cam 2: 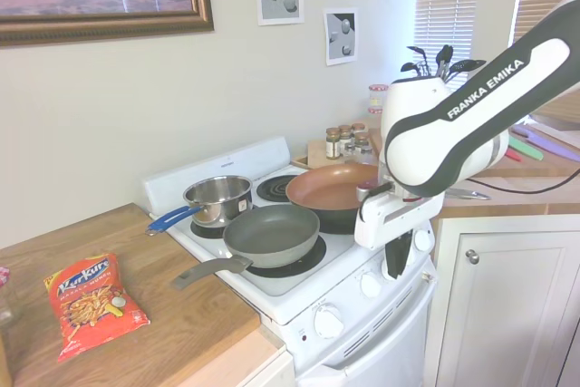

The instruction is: Turn on the stove on the bottom left

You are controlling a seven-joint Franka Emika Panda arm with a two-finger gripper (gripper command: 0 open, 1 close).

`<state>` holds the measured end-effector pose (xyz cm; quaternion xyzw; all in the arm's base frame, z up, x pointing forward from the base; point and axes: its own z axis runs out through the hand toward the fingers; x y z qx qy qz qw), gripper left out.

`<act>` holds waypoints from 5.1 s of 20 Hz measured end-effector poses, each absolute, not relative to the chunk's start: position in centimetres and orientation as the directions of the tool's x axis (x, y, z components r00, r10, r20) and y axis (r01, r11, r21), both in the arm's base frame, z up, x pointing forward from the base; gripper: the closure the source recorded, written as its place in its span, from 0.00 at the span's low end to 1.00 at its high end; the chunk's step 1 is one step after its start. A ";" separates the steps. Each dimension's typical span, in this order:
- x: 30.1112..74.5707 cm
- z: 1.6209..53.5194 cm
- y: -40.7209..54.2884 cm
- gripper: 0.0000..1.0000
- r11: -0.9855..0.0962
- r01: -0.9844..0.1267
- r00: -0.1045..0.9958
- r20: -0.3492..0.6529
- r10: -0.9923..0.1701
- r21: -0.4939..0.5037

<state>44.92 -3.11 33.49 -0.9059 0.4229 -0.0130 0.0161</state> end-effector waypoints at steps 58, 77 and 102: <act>50.1 29.9 -4.6 1.00 -0.637 -0.770 0.636 0.036 -0.771 -0.046; 50.9 29.7 -3.5 1.00 -0.648 -0.760 0.647 0.029 -0.762 -0.051; 51.1 28.3 -2.8 1.00 -0.637 -0.770 0.638 -0.007 -0.770 -0.043</act>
